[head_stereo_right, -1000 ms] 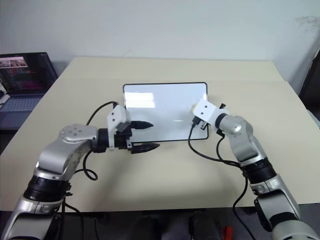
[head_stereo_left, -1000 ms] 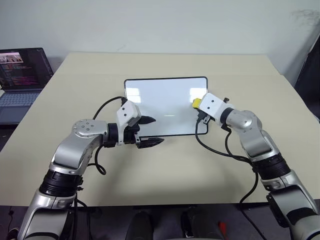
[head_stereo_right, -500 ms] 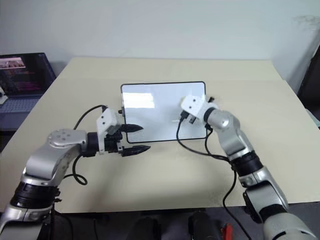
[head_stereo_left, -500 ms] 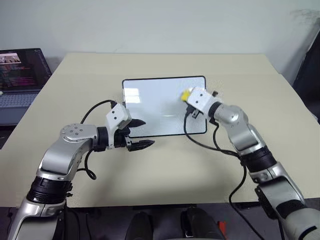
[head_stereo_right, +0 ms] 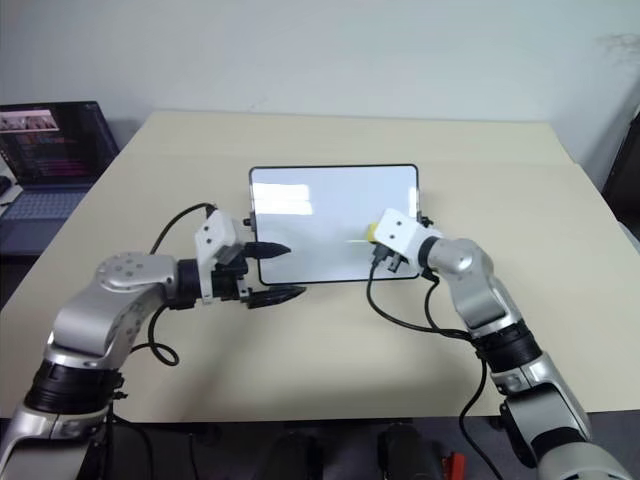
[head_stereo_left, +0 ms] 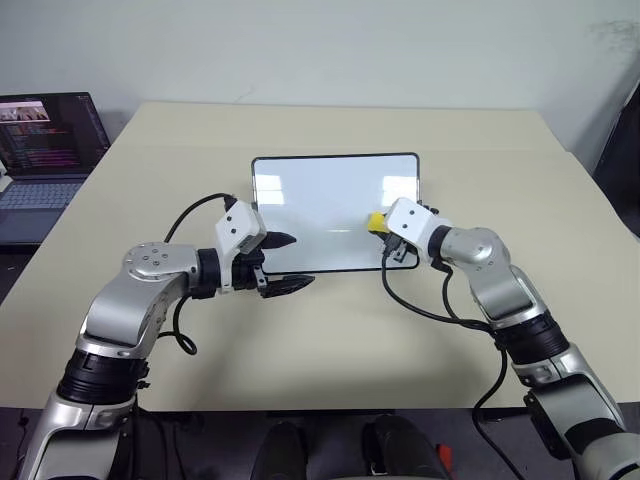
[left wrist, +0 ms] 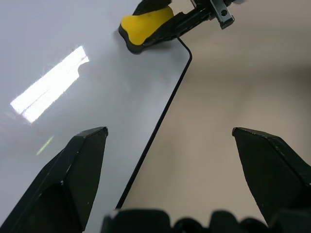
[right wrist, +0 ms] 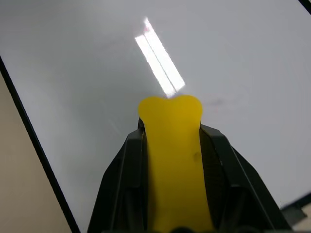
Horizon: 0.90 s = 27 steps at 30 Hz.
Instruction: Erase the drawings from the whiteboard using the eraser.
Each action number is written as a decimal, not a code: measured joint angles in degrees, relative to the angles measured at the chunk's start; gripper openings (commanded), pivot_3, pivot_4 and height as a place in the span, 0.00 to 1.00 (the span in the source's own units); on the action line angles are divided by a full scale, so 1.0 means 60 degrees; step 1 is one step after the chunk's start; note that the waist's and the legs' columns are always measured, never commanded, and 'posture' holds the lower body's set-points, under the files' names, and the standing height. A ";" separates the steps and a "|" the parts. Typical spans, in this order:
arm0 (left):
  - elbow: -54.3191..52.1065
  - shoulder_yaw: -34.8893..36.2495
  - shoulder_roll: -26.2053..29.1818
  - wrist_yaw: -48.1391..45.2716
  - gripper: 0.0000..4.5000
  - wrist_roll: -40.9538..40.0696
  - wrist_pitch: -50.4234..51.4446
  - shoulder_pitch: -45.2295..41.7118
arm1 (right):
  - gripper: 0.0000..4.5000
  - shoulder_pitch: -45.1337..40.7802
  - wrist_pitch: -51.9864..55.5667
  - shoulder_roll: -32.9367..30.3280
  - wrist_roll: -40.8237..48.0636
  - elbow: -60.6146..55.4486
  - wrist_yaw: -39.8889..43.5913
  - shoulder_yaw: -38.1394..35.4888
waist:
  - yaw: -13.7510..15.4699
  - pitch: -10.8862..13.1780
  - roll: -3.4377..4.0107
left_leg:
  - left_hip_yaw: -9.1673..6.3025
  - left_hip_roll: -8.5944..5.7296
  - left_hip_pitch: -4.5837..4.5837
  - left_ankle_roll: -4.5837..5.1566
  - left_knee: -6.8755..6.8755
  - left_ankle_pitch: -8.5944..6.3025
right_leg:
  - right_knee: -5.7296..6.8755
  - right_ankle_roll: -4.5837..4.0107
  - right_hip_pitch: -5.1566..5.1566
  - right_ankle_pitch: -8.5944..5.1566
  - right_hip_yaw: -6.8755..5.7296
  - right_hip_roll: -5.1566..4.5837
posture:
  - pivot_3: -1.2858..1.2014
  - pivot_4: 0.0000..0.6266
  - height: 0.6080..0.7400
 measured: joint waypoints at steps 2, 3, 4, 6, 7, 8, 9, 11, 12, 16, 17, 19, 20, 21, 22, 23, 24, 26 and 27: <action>0.0120 -0.0102 -0.0151 -0.0120 1.00 0.0001 -0.0261 -0.0193 | 0.25 0.0793 0.0719 0.0058 0.0382 -0.0986 -0.0208 -0.0706 | 0.0036 0.0000 0.0000 | 0.0000 0.0002 -0.0022 -0.0001 -0.0002 0.0000 | -0.0014 -0.0010 -0.0008 0.0005 -0.0006 0.0000 | 0.52 0.24 1.00; 0.0200 -0.0179 -0.0272 -0.0216 1.00 0.0002 -0.0398 -0.0314 | 0.25 0.1380 0.1129 0.0112 0.0550 -0.1680 -0.0367 -0.1162 | 0.0069 -0.0001 0.0002 | -0.0001 0.0003 -0.0034 -0.0001 -0.0004 -0.0001 | -0.0020 -0.0014 -0.0010 0.0006 -0.0015 -0.0001 | 0.52 0.24 1.00; 0.0262 -0.0219 -0.0356 -0.0312 1.00 0.0001 -0.0552 -0.0363 | 0.25 0.1998 0.1531 0.0155 0.0692 -0.2381 -0.0533 -0.1558 | 0.0090 -0.0001 0.0002 | -0.0002 0.0005 -0.0040 -0.0007 -0.0003 -0.0005 | -0.0029 -0.0008 -0.0014 0.0001 -0.0008 -0.0002 | 0.52 0.24 1.00; 0.0391 -0.0409 -0.0536 -0.0519 1.00 0.0036 -0.0915 -0.0498 | 0.25 0.3163 0.2309 0.0410 0.0841 -0.3532 -0.1008 -0.2385 | 0.0123 -0.0001 0.0003 | -0.0005 0.0004 -0.0060 -0.0014 -0.0012 -0.0010 | -0.0059 -0.0007 -0.0023 0.0001 -0.0008 -0.0004 | 0.52 0.24 1.00; 0.0465 -0.0501 -0.0593 -0.0600 1.00 0.0071 -0.1070 -0.0521 | 0.25 0.3523 0.2591 0.0545 0.0886 -0.3846 -0.1235 -0.2632 | 0.0129 -0.0001 0.0003 | -0.0006 0.0003 -0.0060 -0.0018 -0.0012 -0.0013 | -0.0063 -0.0007 -0.0023 0.0001 -0.0003 -0.0004 | 0.52 0.24 1.00; 0.0583 -0.0655 -0.0707 -0.0708 1.00 0.0162 -0.1280 -0.0584 | 0.25 0.3990 0.2867 0.0805 0.0938 -0.4244 -0.1571 -0.2979 | 0.0107 -0.0001 0.0005 | -0.0002 0.0002 -0.0059 -0.0020 -0.0014 -0.0014 | -0.0069 -0.0007 -0.0025 0.0001 0.0005 -0.0003 | 0.52 0.24 1.00; 0.0665 -0.0793 -0.0852 -0.0797 1.00 0.0229 -0.1478 -0.0624 | 0.25 0.4409 0.3050 0.1070 0.0940 -0.4553 -0.1900 -0.3216 | 0.0096 -0.0002 0.0007 | -0.0003 0.0001 -0.0057 -0.0020 -0.0014 -0.0015 | -0.0072 -0.0006 -0.0024 0.0001 0.0003 -0.0003 | 0.52 0.24 1.00; 0.0775 -0.1103 -0.1138 -0.1014 1.00 0.0323 -0.1792 -0.0728 | 0.25 0.4948 0.3342 0.1589 0.1011 -0.4790 -0.2475 -0.3544 | 0.0034 -0.0002 0.0008 | -0.0003 0.0000 -0.0056 -0.0021 -0.0012 -0.0015 | -0.0067 -0.0006 -0.0024 0.0002 0.0003 0.0000 | 0.52 0.24 1.00; 0.0901 -0.1256 -0.1303 -0.1109 1.00 0.0390 -0.1944 -0.0865 | 0.25 0.5023 0.3438 0.1848 0.1026 -0.4791 -0.2732 -0.3679 | 0.0015 -0.0002 0.0008 | 0.0001 -0.0001 -0.0054 -0.0021 -0.0006 -0.0015 | -0.0059 -0.0004 -0.0024 0.0001 0.0003 0.0004 | 0.52 0.24 1.00; 0.1445 -0.1729 -0.1901 -0.1387 1.00 0.0642 -0.2540 -0.1517 | 0.25 0.4886 0.3607 0.2474 0.1325 -0.4642 -0.3464 -0.3939 | -0.0057 -0.0001 0.0009 | 0.0014 -0.0004 -0.0036 -0.0018 -0.0005 -0.0013 | -0.0047 0.0039 -0.0018 -0.0018 0.0012 0.0023 | 0.52 0.24 1.00; 0.1591 -0.1817 -0.2013 -0.1455 1.00 0.0707 -0.2671 -0.1636 | 0.25 0.4804 0.3624 0.2570 0.1418 -0.4544 -0.3583 -0.4013 | -0.0063 -0.0001 0.0009 | 0.0016 -0.0006 -0.0035 -0.0018 -0.0004 -0.0013 | -0.0042 0.0039 -0.0018 -0.0018 0.0014 0.0024 | 0.52 0.24 1.00; 0.1848 -0.1910 -0.2177 -0.1536 1.00 0.0848 -0.2901 -0.1745 | 0.25 0.4660 0.3624 0.2585 0.1546 -0.4366 -0.3745 -0.4074 | -0.0062 -0.0003 0.0012 | 0.0020 -0.0007 -0.0035 -0.0017 -0.0006 -0.0013 | -0.0042 0.0038 -0.0018 -0.0018 0.0012 0.0028 | 0.52 0.24 1.00; 0.1959 -0.1940 -0.2223 -0.1570 1.00 0.0914 -0.3017 -0.1752 | 0.25 0.4587 0.3622 0.2545 0.1582 -0.4247 -0.3812 -0.4100 | -0.0063 -0.0003 0.0012 | 0.0022 -0.0006 -0.0037 -0.0017 -0.0006 -0.0013 | -0.0042 0.0036 -0.0018 -0.0018 0.0013 0.0028 | 0.52 0.24 1.00; 0.2096 -0.2007 -0.2279 -0.1627 1.00 0.0975 -0.3084 -0.1773 | 0.25 0.4464 0.3622 0.2496 0.1614 -0.4089 -0.3858 -0.4152 | -0.0058 -0.0003 0.0012 | 0.0026 -0.0008 -0.0040 -0.0017 -0.0006 -0.0013 | -0.0043 0.0033 -0.0018 -0.0016 0.0010 0.0028 | 0.52 0.24 1.00; 0.2180 -0.2047 -0.2339 -0.1665 1.00 0.1016 -0.3146 -0.1776 | 0.25 0.4362 0.3616 0.2453 0.1680 -0.3970 -0.3885 -0.4196 | -0.0054 -0.0003 0.0012 | 0.0025 -0.0008 -0.0043 -0.0017 -0.0006 -0.0013 | -0.0046 0.0032 -0.0018 -0.0016 0.0009 0.0028 | 0.52 0.24 1.00; 0.2230 -0.2058 -0.2429 -0.1686 1.00 0.1048 -0.3212 -0.1778 | 0.25 0.4219 0.3612 0.2385 0.1753 -0.3810 -0.3939 -0.4207 | -0.0053 -0.0003 0.0012 | 0.0026 -0.0009 -0.0047 -0.0017 -0.0006 -0.0013 | -0.0052 0.0026 -0.0018 -0.0012 0.0009 0.0028 | 0.52 0.24 1.00; 0.2260 -0.2085 -0.2498 -0.1687 1.00 0.1063 -0.3241 -0.1797 | 0.25 0.4075 0.3599 0.2343 0.1776 -0.3664 -0.3995 -0.4207 | -0.0054 -0.0003 0.0012 | 0.0029 -0.0010 -0.0049 -0.0017 -0.0005 -0.0013 | -0.0054 0.0016 -0.0018 -0.0006 0.0009 0.0028 | 0.52 0.24 1.00; 0.2271 -0.2099 -0.2570 -0.1684 1.00 0.1119 -0.3319 -0.1810 | 0.33 0.3911 0.3481 0.2295 0.1807 -0.3408 -0.4074 -0.4207 | -0.0049 -0.0003 0.0012 | 0.0028 -0.0011 -0.0051 -0.0016 -0.0008 -0.0014 | -0.0064 0.0000 -0.0018 0.0003 0.0009 0.0028 | 0.52 0.24 1.00; 0.2275 -0.2099 -0.2571 -0.1682 1.00 0.1150 -0.3355 -0.1809 | 0.41 0.3863 0.3426 0.2279 0.1844 -0.3269 -0.4117 -0.4210 | -0.0049 -0.0003 0.0012 | 0.0028 -0.0011 -0.0053 -0.0016 -0.0009 -0.0014 | -0.0069 0.0000 -0.0018 0.0003 0.0008 0.0028 | 0.52 0.24 1.00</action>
